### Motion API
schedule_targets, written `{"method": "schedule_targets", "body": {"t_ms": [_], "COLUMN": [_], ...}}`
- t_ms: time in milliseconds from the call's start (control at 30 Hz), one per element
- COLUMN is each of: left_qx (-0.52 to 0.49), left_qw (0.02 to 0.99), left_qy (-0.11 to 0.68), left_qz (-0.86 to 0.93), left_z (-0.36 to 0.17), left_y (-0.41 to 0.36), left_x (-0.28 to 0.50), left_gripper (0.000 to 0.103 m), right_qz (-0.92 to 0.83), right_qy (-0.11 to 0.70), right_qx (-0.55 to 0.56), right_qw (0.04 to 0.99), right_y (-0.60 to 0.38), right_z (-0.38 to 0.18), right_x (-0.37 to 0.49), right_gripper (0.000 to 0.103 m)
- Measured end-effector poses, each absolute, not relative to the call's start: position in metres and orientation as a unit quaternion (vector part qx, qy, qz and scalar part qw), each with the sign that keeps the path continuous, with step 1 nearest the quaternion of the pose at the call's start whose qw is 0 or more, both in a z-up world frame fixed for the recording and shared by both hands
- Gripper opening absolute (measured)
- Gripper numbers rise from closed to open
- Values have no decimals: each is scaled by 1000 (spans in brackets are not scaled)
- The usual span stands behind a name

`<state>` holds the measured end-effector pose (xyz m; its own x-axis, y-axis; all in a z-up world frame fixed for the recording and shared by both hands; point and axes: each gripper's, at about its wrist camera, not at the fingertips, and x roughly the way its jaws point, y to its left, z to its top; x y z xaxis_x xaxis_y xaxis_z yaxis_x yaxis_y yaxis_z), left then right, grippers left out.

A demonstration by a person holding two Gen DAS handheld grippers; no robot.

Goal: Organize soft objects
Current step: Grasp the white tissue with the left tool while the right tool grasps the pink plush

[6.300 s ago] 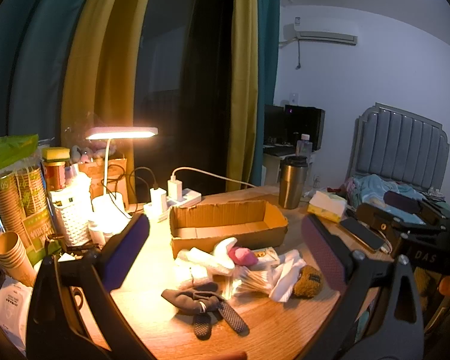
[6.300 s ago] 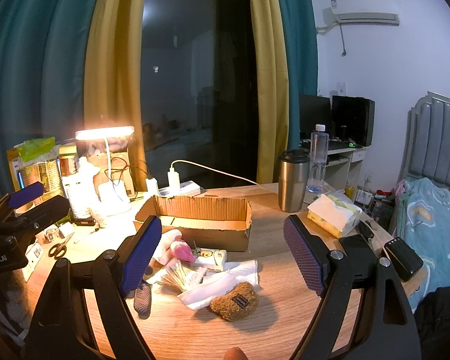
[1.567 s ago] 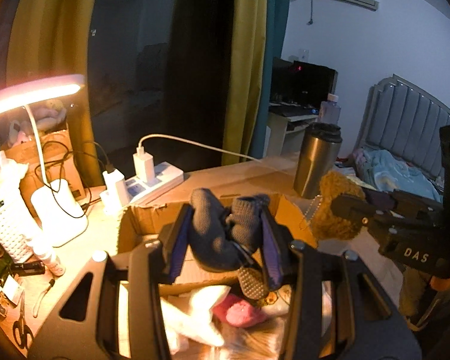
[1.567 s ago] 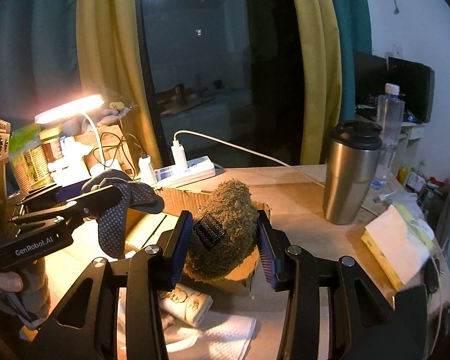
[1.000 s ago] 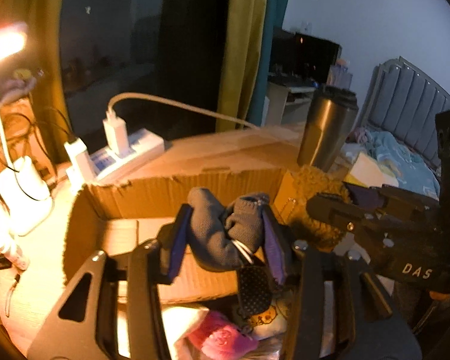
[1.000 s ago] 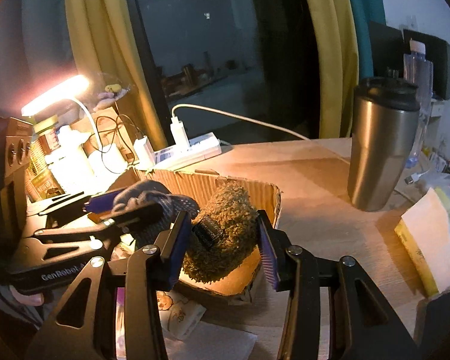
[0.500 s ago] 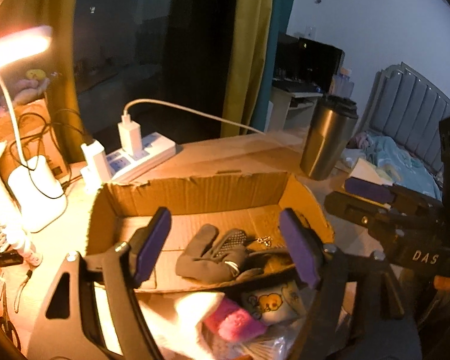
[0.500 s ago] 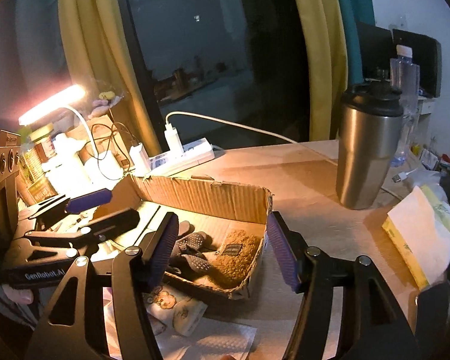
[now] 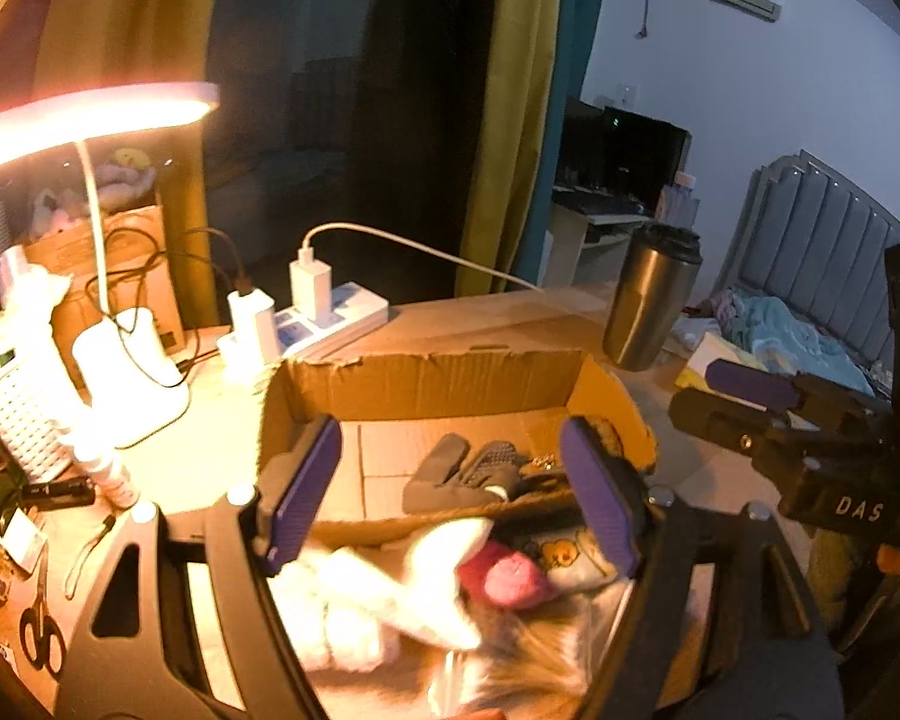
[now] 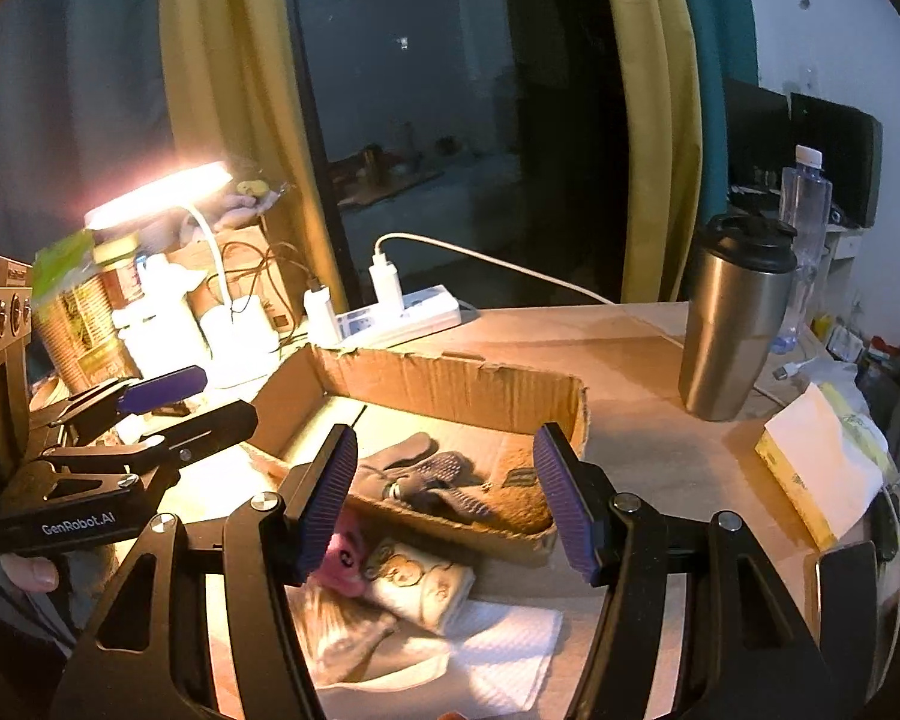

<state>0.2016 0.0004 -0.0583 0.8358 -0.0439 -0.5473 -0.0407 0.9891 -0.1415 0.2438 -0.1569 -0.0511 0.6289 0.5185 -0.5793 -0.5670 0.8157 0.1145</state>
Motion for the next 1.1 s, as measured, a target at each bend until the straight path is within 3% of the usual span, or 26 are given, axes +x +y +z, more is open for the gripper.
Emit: {"method": "schedule_targets", "body": {"t_ms": [1100], "left_qx": [-129], "left_qw": [936], "left_qy": [327], "left_qz": [19], "left_z": [-123], "left_y": [81], "left_x": [140], "left_gripper": [77], "right_qz": [294], "right_qy": [388], "right_qx": [-109], "right_qw": [867], "right_y": [-75], "right_z": [-121], "right_x": [203], "right_gripper": [64]}}
